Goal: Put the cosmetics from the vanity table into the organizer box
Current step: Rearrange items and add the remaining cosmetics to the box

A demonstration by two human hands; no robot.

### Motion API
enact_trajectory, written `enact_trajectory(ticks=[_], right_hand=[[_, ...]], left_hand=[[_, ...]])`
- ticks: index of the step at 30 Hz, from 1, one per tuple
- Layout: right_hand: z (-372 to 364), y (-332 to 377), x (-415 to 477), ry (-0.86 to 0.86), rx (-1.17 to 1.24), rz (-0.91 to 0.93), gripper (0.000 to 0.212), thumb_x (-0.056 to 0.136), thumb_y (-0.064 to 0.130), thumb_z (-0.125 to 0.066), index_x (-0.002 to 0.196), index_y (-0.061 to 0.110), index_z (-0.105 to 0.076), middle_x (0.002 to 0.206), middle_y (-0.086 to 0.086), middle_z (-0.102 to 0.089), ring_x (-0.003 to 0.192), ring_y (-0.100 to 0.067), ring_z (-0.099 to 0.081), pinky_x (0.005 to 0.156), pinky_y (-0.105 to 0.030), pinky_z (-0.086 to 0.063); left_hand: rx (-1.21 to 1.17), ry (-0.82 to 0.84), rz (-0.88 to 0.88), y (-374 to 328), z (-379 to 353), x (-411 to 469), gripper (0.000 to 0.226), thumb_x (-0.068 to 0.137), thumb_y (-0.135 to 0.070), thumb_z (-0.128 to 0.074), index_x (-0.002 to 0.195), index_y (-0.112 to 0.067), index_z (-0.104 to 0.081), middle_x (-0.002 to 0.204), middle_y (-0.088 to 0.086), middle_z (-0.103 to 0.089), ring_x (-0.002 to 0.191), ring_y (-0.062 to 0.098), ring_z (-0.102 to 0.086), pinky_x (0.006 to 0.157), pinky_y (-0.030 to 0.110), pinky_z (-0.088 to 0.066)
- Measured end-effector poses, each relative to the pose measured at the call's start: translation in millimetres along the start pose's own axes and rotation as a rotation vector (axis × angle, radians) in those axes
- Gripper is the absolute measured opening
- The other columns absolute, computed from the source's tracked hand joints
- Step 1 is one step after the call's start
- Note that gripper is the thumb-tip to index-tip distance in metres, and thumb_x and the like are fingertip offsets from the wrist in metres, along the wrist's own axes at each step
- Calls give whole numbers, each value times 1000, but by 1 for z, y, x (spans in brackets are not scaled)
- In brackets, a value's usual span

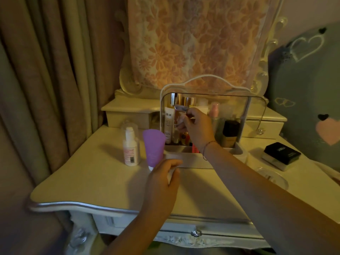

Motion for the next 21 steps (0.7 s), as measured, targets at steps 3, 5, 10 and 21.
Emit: enact_trajectory(ticks=[3,5,10,21], right_hand=[[-4,-5,0,5,-79,40,11,94,11,-53,86,13,-60,78,-1,-67,70,-7,-67,64,-21,-58],[-6,-8,2,3,-167,56,6,92,12,-56,91,14,-62,89,-5,-63,78,-12,-66,70,-28,-59],[-3,-7,4,-84,-211,40,22,87,12,-64,102,25,-55,95,-1,-57,85,-20,-64,73,-35,-58],[2,-10,10,-88,-345,71,10,85,26,-67,94,24,-63,77,10,-53,70,0,-49,59,-11,-32]], left_hand=[[30,5,-15,4,8,-5,20,89,-14,-56,100,-30,-63,100,-17,-64,98,-12,-51,75,1,-37],[38,0,-28,5,11,-7,20,89,-14,-56,101,-27,-63,100,-16,-65,98,-10,-52,75,2,-37],[43,-62,-66,0,22,-9,18,88,-14,-58,98,-27,-64,94,-15,-65,93,-6,-55,71,3,-37],[-15,-378,128,30,78,45,65,72,-47,-67,128,-26,-41,121,-10,-35,110,6,-40,82,23,-37]])
Point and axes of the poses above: each hand's wrist, its own x-axis towards the middle knuckle, its own z-axis out of the back of the hand, y = z × x, the point moved 3 cm from there along x, towards the middle knuckle
